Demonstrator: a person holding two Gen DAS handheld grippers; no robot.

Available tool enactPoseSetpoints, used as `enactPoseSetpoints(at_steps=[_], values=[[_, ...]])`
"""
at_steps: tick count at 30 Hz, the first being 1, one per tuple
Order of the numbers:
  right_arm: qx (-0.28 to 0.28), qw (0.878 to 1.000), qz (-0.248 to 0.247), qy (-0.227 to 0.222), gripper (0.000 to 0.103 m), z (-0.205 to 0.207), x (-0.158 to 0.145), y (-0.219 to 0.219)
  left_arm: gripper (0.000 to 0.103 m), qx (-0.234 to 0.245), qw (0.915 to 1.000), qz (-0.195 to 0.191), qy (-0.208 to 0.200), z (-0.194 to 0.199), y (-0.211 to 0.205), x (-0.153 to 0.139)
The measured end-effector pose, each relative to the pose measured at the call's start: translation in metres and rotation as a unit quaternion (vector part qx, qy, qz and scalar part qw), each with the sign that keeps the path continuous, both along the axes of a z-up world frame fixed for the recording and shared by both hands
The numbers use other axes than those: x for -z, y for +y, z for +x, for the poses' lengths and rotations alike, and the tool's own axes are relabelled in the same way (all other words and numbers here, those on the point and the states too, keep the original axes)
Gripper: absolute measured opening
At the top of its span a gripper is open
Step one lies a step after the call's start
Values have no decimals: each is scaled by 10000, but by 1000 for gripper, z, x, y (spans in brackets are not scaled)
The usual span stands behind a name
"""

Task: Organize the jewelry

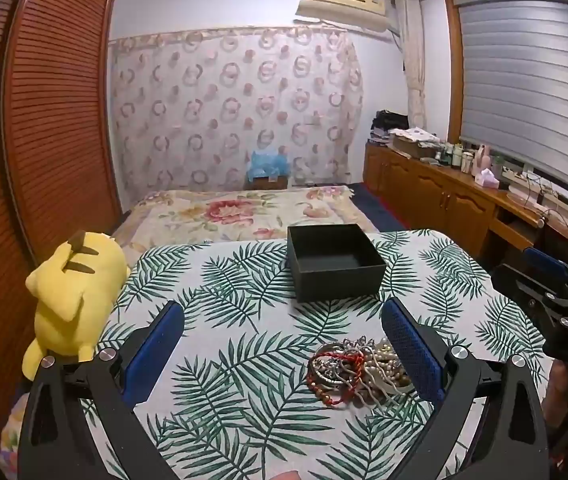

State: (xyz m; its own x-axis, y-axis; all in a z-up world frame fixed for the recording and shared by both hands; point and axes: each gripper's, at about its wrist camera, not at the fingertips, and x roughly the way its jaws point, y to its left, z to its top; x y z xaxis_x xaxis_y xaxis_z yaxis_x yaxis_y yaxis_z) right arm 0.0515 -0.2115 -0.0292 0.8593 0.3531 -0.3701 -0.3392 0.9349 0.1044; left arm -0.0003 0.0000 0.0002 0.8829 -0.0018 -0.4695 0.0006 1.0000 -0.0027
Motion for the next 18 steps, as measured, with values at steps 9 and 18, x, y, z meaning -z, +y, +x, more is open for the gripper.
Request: enactPoseSetpoints(at_steps=[9,18], values=[[3,10000,3,-8,101,0,0,0,95,5,10000,-8,-9,1,-1,0],[-1,10000,17,-10,101,-1,-1,0,95,5,10000,-21,-35,2,-4,-5]])
